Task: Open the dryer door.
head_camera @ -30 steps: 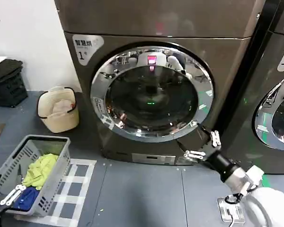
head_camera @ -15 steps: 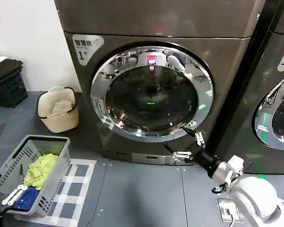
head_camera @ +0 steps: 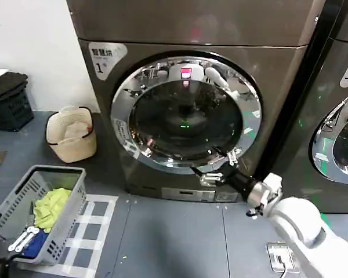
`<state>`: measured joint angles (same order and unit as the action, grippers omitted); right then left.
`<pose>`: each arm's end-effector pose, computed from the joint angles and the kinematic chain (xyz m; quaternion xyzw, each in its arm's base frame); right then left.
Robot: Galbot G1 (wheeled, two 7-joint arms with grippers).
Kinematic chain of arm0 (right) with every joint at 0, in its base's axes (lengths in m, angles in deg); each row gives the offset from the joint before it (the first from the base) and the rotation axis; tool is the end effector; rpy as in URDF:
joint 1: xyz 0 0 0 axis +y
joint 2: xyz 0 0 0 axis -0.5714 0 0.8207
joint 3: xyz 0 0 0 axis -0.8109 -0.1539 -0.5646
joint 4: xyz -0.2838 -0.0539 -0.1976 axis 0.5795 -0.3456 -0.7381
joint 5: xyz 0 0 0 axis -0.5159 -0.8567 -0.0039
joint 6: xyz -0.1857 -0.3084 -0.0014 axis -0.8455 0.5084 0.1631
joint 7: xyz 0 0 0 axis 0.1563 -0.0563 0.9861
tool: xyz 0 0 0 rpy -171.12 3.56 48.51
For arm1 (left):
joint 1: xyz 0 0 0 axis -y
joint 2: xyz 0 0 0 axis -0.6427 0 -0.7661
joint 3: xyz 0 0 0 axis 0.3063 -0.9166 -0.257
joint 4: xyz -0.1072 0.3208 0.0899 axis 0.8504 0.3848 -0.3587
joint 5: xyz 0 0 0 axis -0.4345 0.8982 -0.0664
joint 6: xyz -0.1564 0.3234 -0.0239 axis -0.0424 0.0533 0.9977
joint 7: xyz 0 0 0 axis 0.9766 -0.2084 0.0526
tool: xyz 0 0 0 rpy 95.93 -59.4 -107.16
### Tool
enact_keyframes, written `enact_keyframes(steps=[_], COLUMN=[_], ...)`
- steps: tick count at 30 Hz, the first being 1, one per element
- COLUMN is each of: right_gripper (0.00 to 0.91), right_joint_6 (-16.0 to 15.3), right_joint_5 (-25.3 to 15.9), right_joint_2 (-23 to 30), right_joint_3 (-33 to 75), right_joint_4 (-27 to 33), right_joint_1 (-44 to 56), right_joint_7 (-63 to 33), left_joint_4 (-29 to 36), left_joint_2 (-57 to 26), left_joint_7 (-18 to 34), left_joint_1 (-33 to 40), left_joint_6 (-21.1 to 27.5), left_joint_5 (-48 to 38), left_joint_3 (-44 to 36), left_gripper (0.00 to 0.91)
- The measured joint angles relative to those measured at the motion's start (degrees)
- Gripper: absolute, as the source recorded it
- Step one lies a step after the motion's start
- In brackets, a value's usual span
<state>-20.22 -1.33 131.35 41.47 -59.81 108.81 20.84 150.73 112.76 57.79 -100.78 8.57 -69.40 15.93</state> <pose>0.3411 -0.0053 -0.1555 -0.3976 0.9152 -0.0657 0.0036 0.0591 0.1451 -0.2516 -0.1388 0.9488 0.2293 0.1671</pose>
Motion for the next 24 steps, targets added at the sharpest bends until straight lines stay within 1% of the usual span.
enact_keyframes(steps=[11, 24], right_gripper=[0.907, 0.907], right_joint_6=[-0.15, -0.63], right_joint_5=[0.71, 0.89], right_joint_2=[2.11, 4.80], right_joint_3=[-7.38, -12.53], right_joint_4=[2.98, 6.40], right_joint_1=[-7.29, -12.78], right_joint_7=[-1.95, -4.19], left_joint_4=[0.01, -0.20], left_joint_2=[0.05, 0.14], left_joint_7=[0.00, -0.02], left_joint_1=[0.05, 0.23], left_joint_6=[0.03, 0.09], left_joint_5=[0.18, 0.28], left_joint_3=[-0.09, -0.15], left_gripper=[0.907, 0.907])
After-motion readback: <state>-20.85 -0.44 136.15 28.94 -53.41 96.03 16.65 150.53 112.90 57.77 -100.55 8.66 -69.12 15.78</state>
